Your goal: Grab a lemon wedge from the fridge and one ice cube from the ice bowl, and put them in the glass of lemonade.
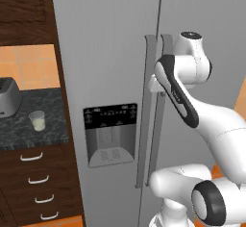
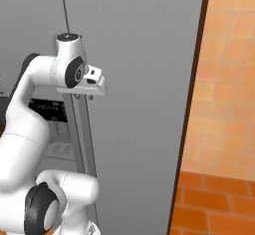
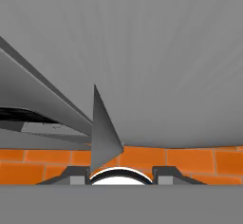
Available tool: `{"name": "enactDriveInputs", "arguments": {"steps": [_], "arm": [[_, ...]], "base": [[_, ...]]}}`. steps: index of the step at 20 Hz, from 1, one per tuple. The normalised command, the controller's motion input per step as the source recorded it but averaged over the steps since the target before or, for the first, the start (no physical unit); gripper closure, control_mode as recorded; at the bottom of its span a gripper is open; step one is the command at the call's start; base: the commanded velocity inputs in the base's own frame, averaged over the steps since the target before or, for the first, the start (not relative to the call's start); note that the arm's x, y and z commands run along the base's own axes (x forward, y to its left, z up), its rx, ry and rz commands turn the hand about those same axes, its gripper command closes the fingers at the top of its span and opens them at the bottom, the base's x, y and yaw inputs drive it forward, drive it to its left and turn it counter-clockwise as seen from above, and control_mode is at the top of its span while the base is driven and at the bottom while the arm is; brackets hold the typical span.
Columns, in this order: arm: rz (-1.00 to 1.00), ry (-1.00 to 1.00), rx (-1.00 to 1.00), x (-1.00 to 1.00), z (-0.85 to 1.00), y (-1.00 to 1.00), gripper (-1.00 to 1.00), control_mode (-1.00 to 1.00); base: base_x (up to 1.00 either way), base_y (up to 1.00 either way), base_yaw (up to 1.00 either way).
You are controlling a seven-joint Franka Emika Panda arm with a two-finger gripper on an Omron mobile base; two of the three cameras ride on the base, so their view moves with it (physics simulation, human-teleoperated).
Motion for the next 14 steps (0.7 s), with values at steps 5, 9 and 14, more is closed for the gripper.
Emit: {"name": "enactDriveInputs", "arguments": {"steps": [5,9,14], "arm": [[0.00,0.01,0.00,0.00,-0.01,0.00,-1.00,-1.00],[-0.04,-0.20,0.03,-0.57,0.00,-0.06,-1.00,-1.00],[-0.10,-0.48,0.02,-1.00,0.04,-0.02,-1.00,-1.00]], "base": [[0.00,0.00,0.00],[0.00,0.00,0.00],[0.00,0.00,0.00]]}}
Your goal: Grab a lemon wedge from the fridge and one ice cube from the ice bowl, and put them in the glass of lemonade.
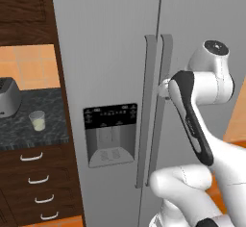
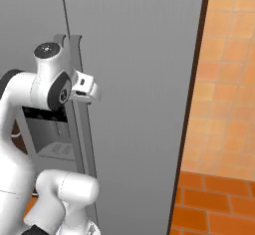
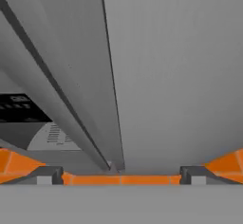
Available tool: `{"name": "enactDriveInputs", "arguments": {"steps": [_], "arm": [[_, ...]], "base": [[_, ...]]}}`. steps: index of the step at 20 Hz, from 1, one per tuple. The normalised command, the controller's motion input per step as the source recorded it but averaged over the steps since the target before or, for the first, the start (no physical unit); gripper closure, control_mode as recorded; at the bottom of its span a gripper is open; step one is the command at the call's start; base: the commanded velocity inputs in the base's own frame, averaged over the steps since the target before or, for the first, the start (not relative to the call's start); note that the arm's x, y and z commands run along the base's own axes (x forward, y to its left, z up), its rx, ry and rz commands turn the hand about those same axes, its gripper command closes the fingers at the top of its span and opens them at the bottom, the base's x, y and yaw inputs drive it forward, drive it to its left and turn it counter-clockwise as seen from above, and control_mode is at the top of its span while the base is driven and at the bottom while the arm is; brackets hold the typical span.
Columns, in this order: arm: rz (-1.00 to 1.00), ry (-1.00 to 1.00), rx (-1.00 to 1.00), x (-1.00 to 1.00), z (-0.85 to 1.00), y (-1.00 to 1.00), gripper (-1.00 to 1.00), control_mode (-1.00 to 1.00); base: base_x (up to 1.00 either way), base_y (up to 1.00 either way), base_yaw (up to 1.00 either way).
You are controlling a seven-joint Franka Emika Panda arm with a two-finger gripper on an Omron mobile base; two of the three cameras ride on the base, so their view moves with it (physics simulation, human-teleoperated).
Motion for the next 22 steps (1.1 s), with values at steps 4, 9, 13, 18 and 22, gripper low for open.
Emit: {"name": "enactDriveInputs", "arguments": {"steps": [4,9,13,18,22], "arm": [[-0.11,-0.17,0.00,-0.54,-0.09,0.13,-1.00,-1.00],[-0.02,0.05,0.02,-0.11,-0.14,0.01,-1.00,-1.00],[0.00,-0.02,0.00,-0.42,-0.05,0.00,-1.00,-1.00],[-0.01,-0.02,0.00,-0.23,0.00,0.02,-1.00,-1.00],[0.00,0.00,0.00,0.00,0.00,0.00,-1.00,1.00]], "base": [[0.00,0.00,0.00],[0.00,0.00,0.00],[0.00,0.00,0.00],[0.00,0.00,0.00],[-0.05,0.84,-0.04]]}}
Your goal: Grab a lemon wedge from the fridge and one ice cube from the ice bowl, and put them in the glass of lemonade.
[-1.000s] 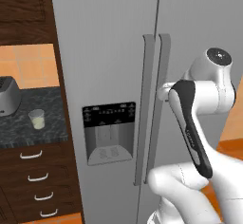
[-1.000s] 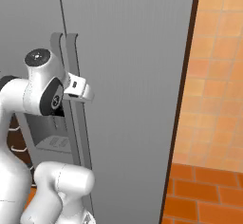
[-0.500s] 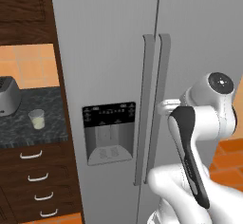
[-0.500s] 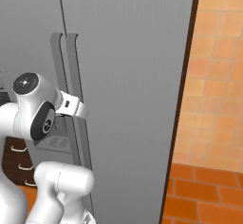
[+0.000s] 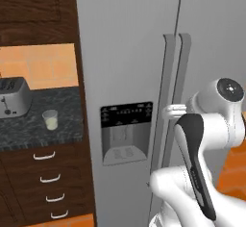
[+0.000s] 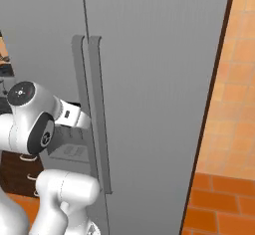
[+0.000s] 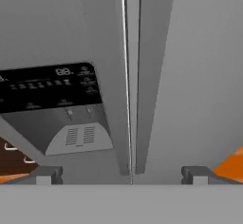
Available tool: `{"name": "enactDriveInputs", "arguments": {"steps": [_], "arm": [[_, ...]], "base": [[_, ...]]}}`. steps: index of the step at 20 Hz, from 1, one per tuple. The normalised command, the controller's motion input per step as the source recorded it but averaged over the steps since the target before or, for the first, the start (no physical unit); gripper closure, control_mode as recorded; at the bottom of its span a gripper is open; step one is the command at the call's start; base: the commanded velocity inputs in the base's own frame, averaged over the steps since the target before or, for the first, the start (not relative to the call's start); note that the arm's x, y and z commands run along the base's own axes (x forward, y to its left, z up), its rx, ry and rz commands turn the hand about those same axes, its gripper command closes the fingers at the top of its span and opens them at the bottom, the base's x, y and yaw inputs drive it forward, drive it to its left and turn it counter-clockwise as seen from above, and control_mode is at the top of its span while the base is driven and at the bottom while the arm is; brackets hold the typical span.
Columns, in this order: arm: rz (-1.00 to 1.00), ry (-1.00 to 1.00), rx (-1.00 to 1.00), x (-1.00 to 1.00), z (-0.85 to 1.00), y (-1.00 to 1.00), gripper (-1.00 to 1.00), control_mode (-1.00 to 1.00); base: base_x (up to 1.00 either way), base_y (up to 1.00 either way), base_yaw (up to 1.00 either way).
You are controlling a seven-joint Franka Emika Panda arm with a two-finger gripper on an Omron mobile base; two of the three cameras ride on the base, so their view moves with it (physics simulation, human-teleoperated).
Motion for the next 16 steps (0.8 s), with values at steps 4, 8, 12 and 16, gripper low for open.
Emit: {"name": "enactDriveInputs", "arguments": {"steps": [4,8,12,16], "arm": [[0.00,0.00,0.00,0.00,0.00,0.00,-1.00,1.00],[0.00,0.00,0.00,0.00,0.00,0.00,-1.00,1.00],[0.00,0.00,0.00,0.00,0.00,0.00,-1.00,1.00],[0.00,0.00,0.00,0.00,0.00,0.00,-1.00,1.00]], "base": [[0.00,0.94,-0.05],[-0.03,0.96,-0.08],[-0.04,0.98,-0.04],[0.09,1.00,0.04]]}}
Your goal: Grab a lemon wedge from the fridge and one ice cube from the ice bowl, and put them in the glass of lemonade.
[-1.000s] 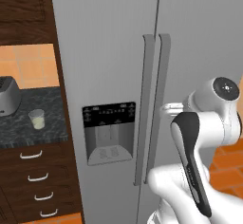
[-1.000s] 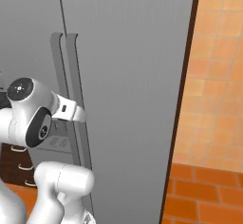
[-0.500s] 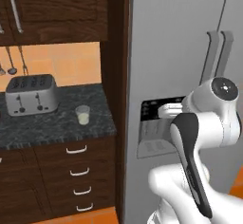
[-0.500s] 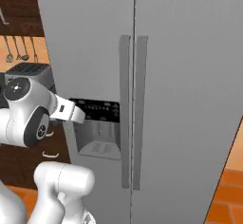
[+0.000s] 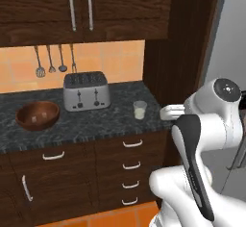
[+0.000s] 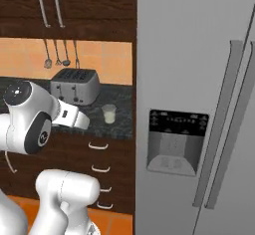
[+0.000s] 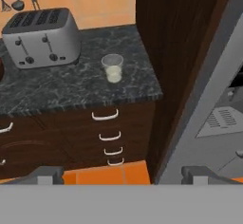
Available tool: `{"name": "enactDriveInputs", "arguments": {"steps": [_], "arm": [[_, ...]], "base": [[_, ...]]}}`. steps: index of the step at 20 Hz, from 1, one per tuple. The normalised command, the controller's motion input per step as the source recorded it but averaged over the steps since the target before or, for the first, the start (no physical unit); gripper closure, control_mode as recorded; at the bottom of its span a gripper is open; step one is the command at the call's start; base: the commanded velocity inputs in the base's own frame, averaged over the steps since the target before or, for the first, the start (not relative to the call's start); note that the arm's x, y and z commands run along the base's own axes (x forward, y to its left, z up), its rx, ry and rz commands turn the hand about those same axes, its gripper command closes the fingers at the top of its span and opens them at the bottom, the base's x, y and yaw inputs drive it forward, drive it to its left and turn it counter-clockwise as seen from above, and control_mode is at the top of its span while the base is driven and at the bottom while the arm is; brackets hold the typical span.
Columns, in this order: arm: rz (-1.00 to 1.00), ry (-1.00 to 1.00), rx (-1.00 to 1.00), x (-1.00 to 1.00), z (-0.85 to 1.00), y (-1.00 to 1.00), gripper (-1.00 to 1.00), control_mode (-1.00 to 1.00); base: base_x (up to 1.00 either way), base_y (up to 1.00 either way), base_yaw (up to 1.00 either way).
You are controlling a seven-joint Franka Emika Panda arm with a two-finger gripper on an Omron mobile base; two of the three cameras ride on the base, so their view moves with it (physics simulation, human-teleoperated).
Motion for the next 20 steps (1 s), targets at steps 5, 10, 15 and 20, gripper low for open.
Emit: {"name": "enactDriveInputs", "arguments": {"steps": [5,10,15,20], "arm": [[0.00,0.00,0.00,0.00,0.00,0.00,-1.00,1.00],[0.00,0.00,0.00,0.00,0.00,0.00,-1.00,1.00],[0.00,0.00,0.00,0.00,0.00,0.00,-1.00,1.00],[0.00,0.00,0.00,0.00,0.00,0.00,-1.00,1.00]], "base": [[0.49,0.94,0.01],[0.57,0.68,0.00],[0.44,0.55,0.01],[0.64,0.17,0.04]]}}
